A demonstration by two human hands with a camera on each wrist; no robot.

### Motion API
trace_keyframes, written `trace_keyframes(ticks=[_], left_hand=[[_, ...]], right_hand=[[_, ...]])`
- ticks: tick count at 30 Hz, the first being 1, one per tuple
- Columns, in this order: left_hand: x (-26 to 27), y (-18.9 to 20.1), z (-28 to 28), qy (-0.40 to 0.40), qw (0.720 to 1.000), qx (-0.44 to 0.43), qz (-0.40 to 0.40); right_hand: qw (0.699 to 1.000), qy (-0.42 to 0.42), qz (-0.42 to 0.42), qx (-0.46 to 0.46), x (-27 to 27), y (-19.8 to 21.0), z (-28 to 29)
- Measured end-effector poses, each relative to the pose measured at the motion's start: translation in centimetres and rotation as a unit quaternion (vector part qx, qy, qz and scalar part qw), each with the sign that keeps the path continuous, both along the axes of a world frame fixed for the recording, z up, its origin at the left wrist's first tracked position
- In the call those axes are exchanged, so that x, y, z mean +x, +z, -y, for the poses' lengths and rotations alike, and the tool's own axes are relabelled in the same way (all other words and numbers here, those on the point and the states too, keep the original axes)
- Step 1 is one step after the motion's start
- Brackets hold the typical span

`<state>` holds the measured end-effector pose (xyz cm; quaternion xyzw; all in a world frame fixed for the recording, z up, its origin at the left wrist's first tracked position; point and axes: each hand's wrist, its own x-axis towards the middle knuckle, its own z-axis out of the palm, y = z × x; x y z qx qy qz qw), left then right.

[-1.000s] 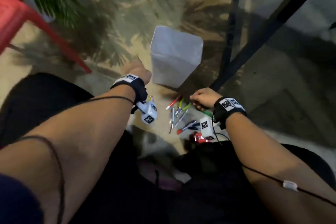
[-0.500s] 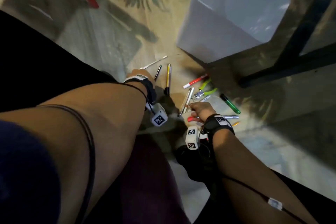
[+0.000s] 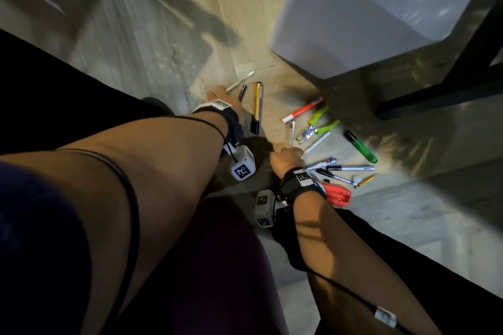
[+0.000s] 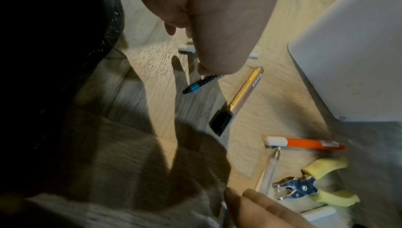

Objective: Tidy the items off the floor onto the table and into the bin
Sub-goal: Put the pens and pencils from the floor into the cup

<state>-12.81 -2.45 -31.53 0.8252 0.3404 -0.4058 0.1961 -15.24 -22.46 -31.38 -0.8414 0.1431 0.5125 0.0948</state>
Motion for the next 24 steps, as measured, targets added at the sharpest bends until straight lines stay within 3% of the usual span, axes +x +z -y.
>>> trace_keyframes(ticks=[7,11,14,18,20,24], left_hand=[[-0.6,0.7,0.3,0.016,0.998,0.001,0.066],[-0.5,2.5,0.3,-0.020,0.996,0.028,0.079],[-0.3,5.2,1.3,-0.052,0.994,-0.025,0.097],[1.0,9.6,2.7,-0.017,0.985,-0.113,0.126],[2.5,12.8,3.1,-0.050,0.982,-0.141,0.114],[5.0,21.7,2.9,-0.083,0.964,-0.210,0.142]], right_hand=[[0.996,-0.007,0.086,0.000,0.2,0.8,1.2],[0.987,0.012,0.161,0.003,0.2,2.3,2.6],[0.983,-0.070,0.165,0.026,0.6,3.5,3.5],[0.960,-0.174,0.194,0.107,1.6,4.9,5.4],[0.952,-0.198,0.182,0.145,3.1,8.1,5.4],[0.929,-0.217,0.158,0.255,6.5,19.2,3.9]])
